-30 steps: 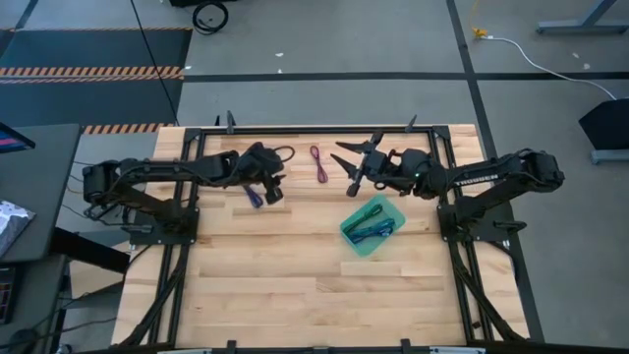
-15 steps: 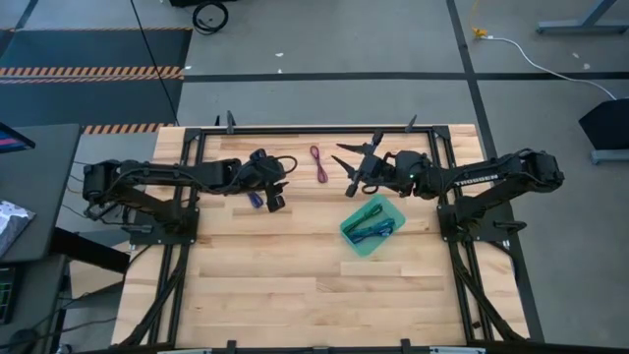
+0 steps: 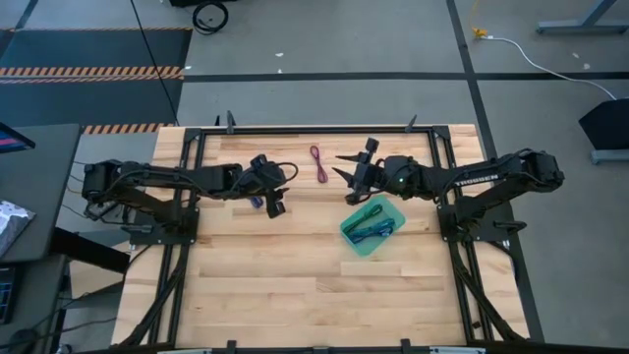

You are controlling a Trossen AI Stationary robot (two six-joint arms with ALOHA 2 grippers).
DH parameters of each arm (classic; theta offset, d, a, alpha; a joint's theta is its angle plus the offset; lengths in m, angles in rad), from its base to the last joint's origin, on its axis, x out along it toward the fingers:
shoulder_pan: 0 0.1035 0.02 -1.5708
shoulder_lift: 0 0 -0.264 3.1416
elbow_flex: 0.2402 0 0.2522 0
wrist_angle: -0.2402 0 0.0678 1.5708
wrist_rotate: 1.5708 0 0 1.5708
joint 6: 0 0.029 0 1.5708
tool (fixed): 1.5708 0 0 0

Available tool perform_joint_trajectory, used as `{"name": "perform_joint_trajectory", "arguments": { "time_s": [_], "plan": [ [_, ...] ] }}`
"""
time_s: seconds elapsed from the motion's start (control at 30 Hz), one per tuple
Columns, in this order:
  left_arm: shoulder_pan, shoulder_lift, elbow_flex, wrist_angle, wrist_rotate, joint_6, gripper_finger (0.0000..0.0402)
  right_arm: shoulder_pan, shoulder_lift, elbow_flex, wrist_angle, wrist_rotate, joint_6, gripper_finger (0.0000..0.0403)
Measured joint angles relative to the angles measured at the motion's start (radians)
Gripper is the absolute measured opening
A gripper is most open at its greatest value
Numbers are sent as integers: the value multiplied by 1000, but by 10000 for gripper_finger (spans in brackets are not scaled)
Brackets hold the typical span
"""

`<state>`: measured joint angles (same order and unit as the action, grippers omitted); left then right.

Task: Pick and place USB-C Cables
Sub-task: Put the violet charger cable into the green bin

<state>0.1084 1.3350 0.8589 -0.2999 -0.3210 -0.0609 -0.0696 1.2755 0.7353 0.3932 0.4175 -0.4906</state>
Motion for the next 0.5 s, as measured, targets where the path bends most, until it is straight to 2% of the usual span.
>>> {"name": "perform_joint_trajectory", "arguments": {
  "time_s": [0.1,0.23,0.37,0.5],
  "plan": [
    [2,0,0,-68,5,67,144,0,0,0,40,0,-49,154],
    [7,0,74,-327,9,82,144,0,0,0,20,12,-52,154],
    [41,0,182,-491,-5,42,144,3,0,0,-117,5,-48,154],
    [78,0,242,-638,36,102,144,9,0,0,-237,3,-33,154]
  ]
}}
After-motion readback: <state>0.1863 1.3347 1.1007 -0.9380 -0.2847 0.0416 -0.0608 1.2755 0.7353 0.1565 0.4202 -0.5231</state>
